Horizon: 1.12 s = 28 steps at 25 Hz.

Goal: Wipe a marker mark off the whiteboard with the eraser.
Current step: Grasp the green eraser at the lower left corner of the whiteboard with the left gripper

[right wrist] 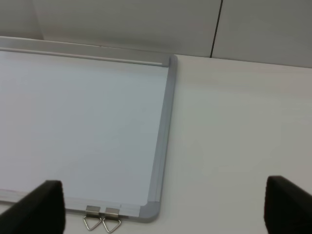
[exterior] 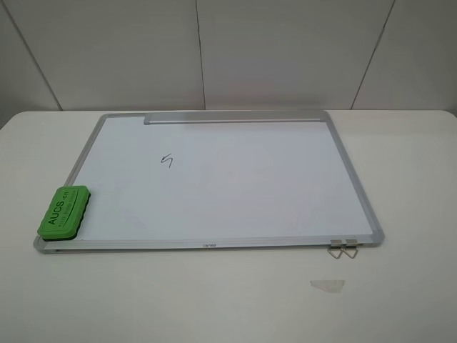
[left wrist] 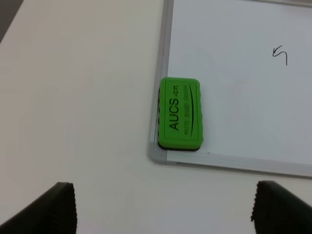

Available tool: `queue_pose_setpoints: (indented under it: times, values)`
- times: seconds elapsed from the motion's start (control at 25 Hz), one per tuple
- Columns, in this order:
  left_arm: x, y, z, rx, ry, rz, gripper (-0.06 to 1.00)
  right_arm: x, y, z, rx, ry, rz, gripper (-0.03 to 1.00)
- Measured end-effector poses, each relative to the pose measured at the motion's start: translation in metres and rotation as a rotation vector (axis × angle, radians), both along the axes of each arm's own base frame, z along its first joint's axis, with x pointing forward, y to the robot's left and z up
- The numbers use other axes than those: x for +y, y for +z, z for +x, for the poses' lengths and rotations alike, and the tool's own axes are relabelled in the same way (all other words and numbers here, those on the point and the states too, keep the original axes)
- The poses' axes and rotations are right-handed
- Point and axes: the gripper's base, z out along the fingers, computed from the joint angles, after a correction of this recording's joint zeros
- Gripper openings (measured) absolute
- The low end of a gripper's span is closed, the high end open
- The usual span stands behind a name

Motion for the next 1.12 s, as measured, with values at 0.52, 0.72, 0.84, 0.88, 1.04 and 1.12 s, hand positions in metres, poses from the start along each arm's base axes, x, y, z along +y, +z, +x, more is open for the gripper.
queue_pose_setpoints:
  times: [0.52, 0.72, 0.84, 0.88, 1.04, 1.12]
  values:
    - [0.006, 0.059, 0.1, 0.332, 0.012, -0.029, 0.74, 0.0, 0.0, 0.0, 0.0, 0.0, 0.0, 0.82]
    - [0.008, 0.039, 0.149, 0.552, 0.01, -0.045, 0.74, 0.0, 0.0, 0.0, 0.0, 0.0, 0.0, 0.82]
    - [0.009, 0.018, 0.174, 0.687, 0.003, -0.048, 0.74, 0.0, 0.0, 0.0, 0.0, 0.0, 0.0, 0.82]
    - [0.01, 0.011, 0.182, 0.72, 0.0, -0.047, 0.74, 0.0, 0.0, 0.0, 0.0, 0.0, 0.0, 0.82]
    - [0.011, -0.013, 0.208, 0.789, -0.009, -0.047, 0.74, 0.0, 0.0, 0.0, 0.0, 0.0, 0.0, 0.82]
    - [0.011, -0.024, 0.217, 0.81, -0.018, -0.057, 0.74, 0.0, 0.0, 0.0, 0.0, 0.0, 0.0, 0.82]
